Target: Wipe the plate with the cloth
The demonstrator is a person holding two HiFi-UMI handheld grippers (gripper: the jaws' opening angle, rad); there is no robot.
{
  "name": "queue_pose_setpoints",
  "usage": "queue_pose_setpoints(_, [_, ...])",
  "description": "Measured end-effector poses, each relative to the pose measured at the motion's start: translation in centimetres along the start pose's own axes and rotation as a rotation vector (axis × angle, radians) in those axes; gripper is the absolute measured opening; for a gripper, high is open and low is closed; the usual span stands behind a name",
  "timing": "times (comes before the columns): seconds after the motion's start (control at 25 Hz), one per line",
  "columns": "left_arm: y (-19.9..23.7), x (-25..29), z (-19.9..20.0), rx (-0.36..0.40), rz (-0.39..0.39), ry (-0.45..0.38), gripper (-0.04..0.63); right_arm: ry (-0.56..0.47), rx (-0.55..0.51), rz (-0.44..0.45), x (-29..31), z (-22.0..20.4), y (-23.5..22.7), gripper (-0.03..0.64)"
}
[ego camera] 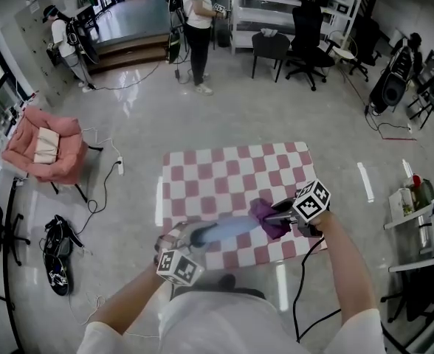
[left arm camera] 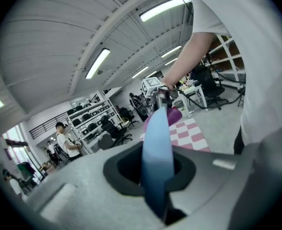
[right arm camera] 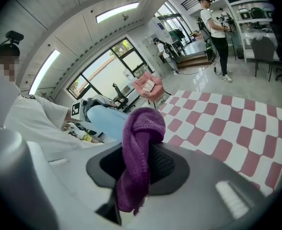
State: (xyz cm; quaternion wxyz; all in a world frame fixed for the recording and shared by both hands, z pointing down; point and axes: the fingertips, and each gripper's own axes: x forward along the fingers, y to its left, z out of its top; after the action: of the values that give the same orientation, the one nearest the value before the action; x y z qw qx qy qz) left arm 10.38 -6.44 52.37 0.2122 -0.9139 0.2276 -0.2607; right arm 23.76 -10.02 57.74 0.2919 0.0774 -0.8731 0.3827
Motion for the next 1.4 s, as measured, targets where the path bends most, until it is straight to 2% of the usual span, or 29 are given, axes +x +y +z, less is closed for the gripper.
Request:
queue_pose_setpoints(0.24, [-0.1, 0.6, -1.5, -0.115, 0.017, 0.023, 0.037, -0.062, 0.000, -0.073, 0.5, -0.4, -1.5, 0.112])
queue_pose_setpoints(0.44, [2.4, 0.6, -3.7, -0.319, 0.046, 0.031, 0.037, -0.116, -0.003, -0.158, 1.5, 0.7, -3.0, 0.113])
queue_pose_setpoints(0.76, [5.1, 0.5, -5.8, -0.541, 0.045, 0.023, 0.037, -0.197, 0.008, -0.212, 2.7, 2.0, -3.2, 0.112])
queue_pose_setpoints(1.04, [6.9, 0.0, -7.7, -0.640, 0.030, 0.012, 0.037, -0.268, 0.016, -0.287, 4.0, 3.6, -3.3, 0.112])
queue_pose_setpoints(1.28, [8.4, -0.7, -9.4, -0.787, 0.005, 0.009, 0.037, -0.264, -0.026, -0.400, 4.7, 4.6, -4.1, 0.114])
queue_pose_setpoints(1.4, [9.3, -0.8, -9.9, -0.853, 0.001, -0.001, 0.037, -0.260, -0.043, -0.430, 5.1, 4.8, -4.1, 0.114])
